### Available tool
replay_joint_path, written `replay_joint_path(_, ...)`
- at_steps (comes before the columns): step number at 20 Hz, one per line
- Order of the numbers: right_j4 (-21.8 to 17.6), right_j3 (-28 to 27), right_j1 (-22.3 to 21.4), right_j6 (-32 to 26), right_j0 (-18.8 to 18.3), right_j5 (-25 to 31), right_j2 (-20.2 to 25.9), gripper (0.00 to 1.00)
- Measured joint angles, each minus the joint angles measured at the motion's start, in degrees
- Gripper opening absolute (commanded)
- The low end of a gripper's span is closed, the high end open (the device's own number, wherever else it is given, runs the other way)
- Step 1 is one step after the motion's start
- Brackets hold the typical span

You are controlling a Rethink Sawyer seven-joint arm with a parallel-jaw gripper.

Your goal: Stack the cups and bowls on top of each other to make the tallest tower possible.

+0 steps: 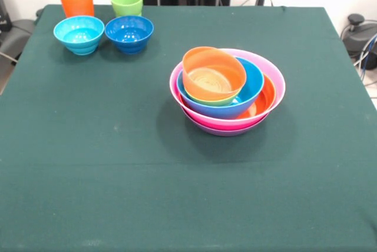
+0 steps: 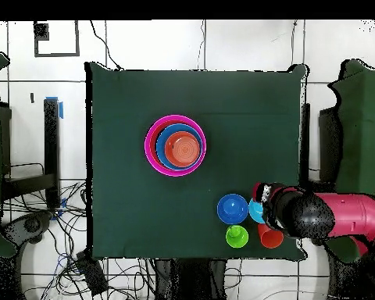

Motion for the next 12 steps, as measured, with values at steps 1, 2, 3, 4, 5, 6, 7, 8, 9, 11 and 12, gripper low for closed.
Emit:
replay_joint_path(1, 0.21, 0.05, -0.12, 0.00, -0.22, 0.00, 0.12, 1.00)
replay_joint_path(2, 0.44, 0.07, -0.28, 0.00, -0.46, 0.00, 0.22, 1.00)
replay_joint_path(3, 0.65, 0.10, -0.48, 0.00, -0.74, 0.01, 0.30, 1.00)
replay_joint_path(4, 0.87, 0.09, -0.76, 0.00, -1.11, 0.00, 0.34, 1.00)
replay_joint_path(5, 0.93, 0.09, -0.88, 0.00, -1.26, 0.00, 0.35, 1.00)
replay_joint_path(6, 1.20, 0.11, -1.30, 0.00, -1.80, 0.00, 0.35, 1.00)
replay_joint_path(7, 1.36, 0.12, -1.50, 0.00, -2.06, 0.00, 0.36, 1.00)
replay_joint_path(8, 1.59, 0.13, -1.91, 0.00, -2.54, 0.01, 0.37, 1.00)
replay_joint_path(9, 1.83, 0.14, -2.33, 0.00, -3.03, 0.01, 0.38, 1.00)
replay_joint_path(11, 2.27, 0.14, -3.36, 0.00, -4.01, 0.01, 0.36, 1.00)
replay_joint_path(12, 2.37, 0.14, -3.69, 0.00, -4.26, 0.01, 0.35, 1.00)
